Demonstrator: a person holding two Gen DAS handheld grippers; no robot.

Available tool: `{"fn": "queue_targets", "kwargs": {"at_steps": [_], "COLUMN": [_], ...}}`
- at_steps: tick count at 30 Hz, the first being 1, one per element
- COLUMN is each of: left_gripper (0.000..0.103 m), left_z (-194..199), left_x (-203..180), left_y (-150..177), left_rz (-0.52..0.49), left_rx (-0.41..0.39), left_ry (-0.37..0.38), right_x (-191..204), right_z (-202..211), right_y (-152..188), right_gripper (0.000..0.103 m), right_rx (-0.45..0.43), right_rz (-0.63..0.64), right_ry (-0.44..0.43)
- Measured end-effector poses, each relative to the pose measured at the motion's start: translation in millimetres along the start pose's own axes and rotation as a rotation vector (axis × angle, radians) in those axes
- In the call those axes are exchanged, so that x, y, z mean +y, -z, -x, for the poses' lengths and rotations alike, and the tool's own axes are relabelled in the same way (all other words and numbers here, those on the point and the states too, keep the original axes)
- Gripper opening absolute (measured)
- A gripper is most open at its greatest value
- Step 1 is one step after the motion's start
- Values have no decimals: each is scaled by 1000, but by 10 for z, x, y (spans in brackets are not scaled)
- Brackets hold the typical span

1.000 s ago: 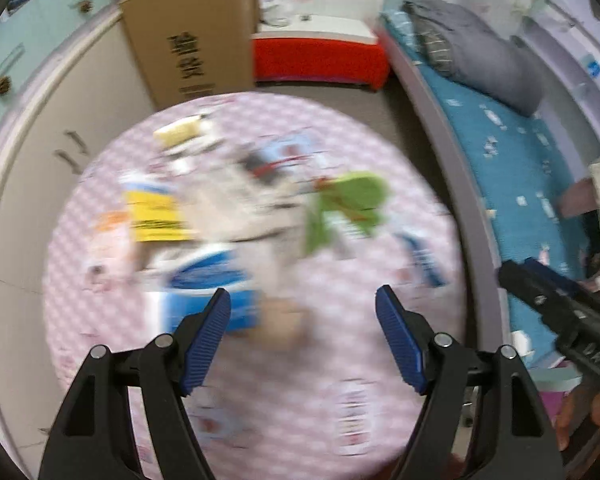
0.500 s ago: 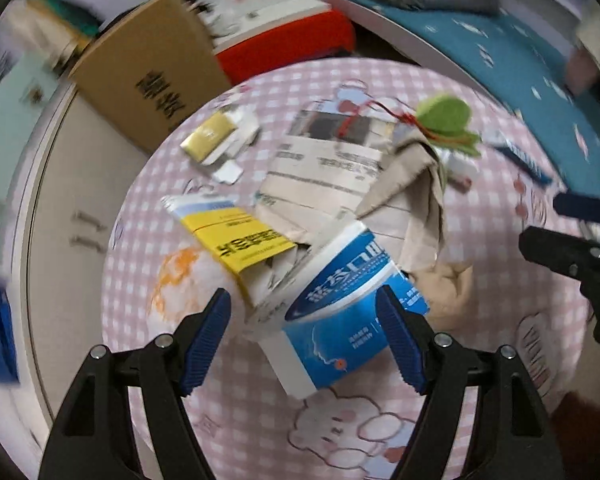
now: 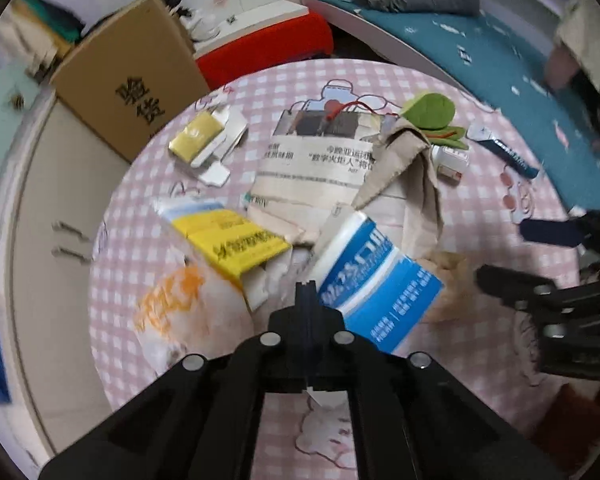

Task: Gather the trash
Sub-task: 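Grasp the blue-white box with the left gripper while the right grasps the tan cloth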

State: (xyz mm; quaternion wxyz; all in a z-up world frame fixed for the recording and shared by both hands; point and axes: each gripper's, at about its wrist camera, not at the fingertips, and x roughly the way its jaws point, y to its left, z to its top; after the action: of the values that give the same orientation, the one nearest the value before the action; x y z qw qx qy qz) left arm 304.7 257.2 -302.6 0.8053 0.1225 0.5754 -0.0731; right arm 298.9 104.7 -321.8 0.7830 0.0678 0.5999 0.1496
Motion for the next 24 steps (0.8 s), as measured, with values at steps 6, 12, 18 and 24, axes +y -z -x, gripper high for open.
{"fn": "queue_targets", "kwargs": {"at_steps": [6,12,18,24], "left_gripper": [2,44,52,55], "left_z": [78,95,127,-13], "left_x": [142,249,145,94], "left_y": [211,350,230,26], "left_rz": [167,291,253,173], "left_rx": [8,15,-13,-23], "left_ry": [69,89,94,49], "right_x": [143,146,-142,-392], "right_z": [-159,-275,-54,186], "right_y": [6,8,7,-41], "right_gripper": [69,17,7,6], "right_rx": [23,63,23,-45], "right_rz": [44,61,13,-45], "right_ry": [-15,-77,-65,-24]}}
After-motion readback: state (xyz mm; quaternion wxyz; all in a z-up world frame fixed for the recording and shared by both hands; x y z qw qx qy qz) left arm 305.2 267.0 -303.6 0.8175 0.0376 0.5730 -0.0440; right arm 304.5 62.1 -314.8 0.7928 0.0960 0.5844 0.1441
